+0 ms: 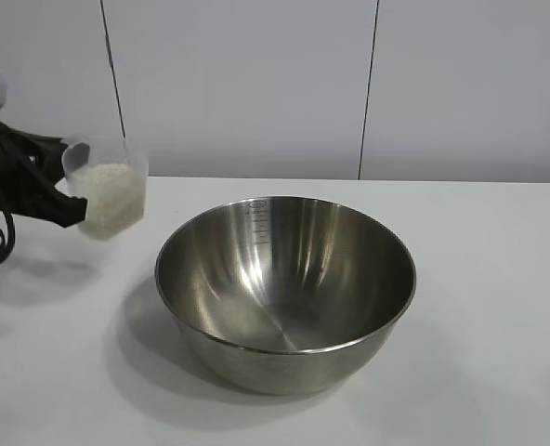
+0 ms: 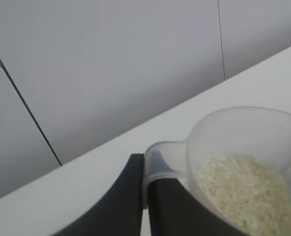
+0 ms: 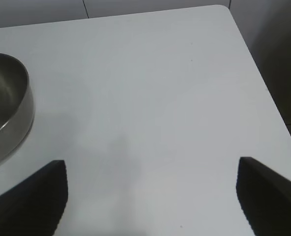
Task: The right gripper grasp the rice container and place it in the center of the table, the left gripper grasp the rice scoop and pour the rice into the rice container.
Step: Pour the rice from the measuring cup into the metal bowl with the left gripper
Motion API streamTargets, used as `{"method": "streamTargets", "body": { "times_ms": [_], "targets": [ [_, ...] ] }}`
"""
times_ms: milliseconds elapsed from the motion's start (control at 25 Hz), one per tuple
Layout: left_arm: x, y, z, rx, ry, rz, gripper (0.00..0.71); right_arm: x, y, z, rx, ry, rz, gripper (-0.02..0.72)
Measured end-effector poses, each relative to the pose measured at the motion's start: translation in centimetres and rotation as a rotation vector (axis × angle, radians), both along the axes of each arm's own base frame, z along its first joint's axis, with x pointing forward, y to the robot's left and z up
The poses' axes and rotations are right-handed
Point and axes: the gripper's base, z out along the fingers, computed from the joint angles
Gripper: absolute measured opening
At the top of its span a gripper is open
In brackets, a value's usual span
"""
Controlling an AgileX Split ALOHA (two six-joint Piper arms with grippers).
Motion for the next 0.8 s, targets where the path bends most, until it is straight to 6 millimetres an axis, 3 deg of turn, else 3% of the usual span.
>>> {"method": "streamTargets", "body": {
  "times_ms": [320, 800],
  "targets": [
    [0.1, -1.5, 3.7, 0.095, -0.038, -0.078, 0.010, 0.0, 0.0, 0.0, 0.000, 0.000, 0.000, 0.639],
    [0.8, -7.5, 6.7, 0.234, -0.056, -0.251, 0.009, 0.0, 0.0, 0.0, 0.000, 0.000, 0.000, 0.639]
  ]
}}
